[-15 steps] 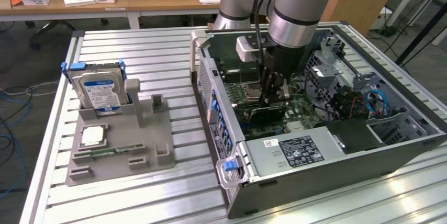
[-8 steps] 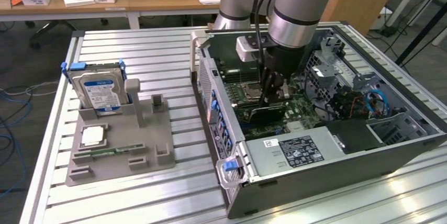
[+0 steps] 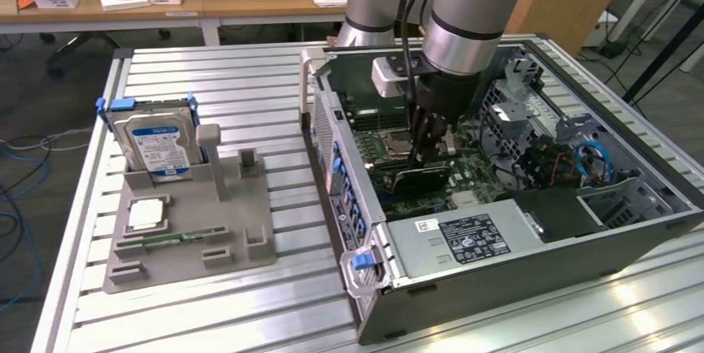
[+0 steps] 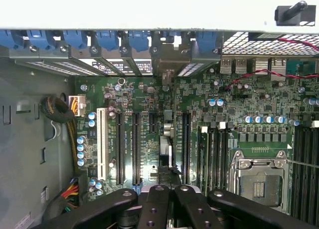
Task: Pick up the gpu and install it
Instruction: 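Press down on the gpu until it lock into place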
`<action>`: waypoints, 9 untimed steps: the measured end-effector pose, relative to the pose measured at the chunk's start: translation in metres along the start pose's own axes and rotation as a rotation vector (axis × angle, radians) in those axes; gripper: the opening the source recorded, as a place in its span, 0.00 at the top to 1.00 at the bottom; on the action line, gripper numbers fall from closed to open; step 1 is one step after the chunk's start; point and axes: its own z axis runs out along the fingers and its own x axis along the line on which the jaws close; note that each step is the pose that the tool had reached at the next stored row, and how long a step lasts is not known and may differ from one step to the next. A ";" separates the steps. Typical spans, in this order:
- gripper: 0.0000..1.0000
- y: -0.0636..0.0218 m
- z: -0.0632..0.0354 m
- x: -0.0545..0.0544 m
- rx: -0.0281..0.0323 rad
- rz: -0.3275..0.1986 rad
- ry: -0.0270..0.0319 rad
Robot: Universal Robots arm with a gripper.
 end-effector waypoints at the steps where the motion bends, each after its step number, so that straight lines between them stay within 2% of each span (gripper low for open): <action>1: 0.89 0.0000 0.0000 0.000 0.0000 0.000 0.0001; 4: 0.89 0.0000 0.0013 0.000 0.0002 0.000 0.0004; 9: 0.89 0.0000 0.0103 0.000 0.0011 0.001 0.0005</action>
